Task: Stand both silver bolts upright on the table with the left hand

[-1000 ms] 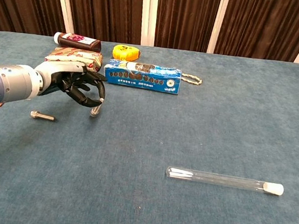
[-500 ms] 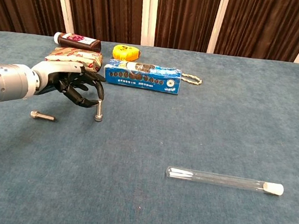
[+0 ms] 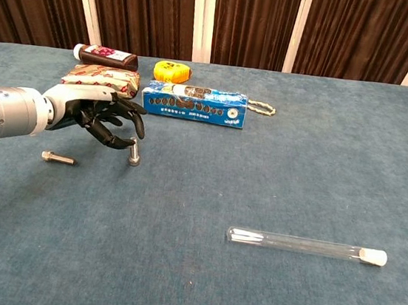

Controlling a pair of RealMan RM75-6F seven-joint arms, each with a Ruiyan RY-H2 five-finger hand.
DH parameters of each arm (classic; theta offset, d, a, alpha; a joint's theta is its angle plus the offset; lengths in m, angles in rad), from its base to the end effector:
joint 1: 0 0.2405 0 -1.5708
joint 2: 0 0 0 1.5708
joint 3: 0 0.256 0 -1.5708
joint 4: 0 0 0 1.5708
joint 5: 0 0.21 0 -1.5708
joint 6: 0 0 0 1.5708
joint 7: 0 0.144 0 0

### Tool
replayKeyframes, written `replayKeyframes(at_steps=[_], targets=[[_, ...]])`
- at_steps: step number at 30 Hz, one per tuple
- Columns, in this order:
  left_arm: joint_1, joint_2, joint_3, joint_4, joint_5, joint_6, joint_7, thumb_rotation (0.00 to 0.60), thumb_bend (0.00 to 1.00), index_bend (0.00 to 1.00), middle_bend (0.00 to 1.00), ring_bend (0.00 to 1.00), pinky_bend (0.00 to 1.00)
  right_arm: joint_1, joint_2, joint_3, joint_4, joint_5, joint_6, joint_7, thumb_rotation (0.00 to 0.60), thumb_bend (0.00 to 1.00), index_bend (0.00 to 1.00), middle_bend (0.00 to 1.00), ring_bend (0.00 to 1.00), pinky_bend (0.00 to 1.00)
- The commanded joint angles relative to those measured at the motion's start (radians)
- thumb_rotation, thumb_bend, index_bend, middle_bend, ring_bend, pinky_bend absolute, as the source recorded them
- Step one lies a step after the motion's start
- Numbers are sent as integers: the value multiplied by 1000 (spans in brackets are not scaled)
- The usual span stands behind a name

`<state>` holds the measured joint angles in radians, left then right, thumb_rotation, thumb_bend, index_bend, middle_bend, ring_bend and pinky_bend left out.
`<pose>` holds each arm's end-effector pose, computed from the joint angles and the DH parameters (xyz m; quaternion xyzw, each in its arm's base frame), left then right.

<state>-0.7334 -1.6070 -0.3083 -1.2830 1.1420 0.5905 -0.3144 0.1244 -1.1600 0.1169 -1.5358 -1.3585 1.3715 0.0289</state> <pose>-0.1672 0.3694 -0.0431 -0.6146 -0.6338 -0.3895 0.2624 -0.3341 -0.2078 0.1566 0.5603 -0.4231 0.3677 0.6098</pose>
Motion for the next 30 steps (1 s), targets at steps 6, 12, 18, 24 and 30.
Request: replayKeyframes(at_steps=[6,12,18,24,30], targets=[[6,58,9,-52,24,2,-32,600,499,397,0,0,0,3,-2,-4,-1,-9,-4,2,600,113,131,91,47,0],[16,109,20,-91,33,16,-31,600,494,383,0,0,0,4,-4,-4,-2,-9,-3,-2,600,113,131,90,48,0],[45,133,45,-108,61,170,121,600,493,394,0,0,0,3,-6,-4,-3,-8,-1,-8,600,113,131,91,47,0],[79,114,108,-100,63,318,401,600,494,445,0,0,0,5,-8,-5,-3,-8,-5,-10,600,113,131,91,47,0],[84,95,132,-125,-62,344,627,600,493,450,0,0,0,5,-8,-6,-3,-6,-7,-12,600,114,131,91,47,0]])
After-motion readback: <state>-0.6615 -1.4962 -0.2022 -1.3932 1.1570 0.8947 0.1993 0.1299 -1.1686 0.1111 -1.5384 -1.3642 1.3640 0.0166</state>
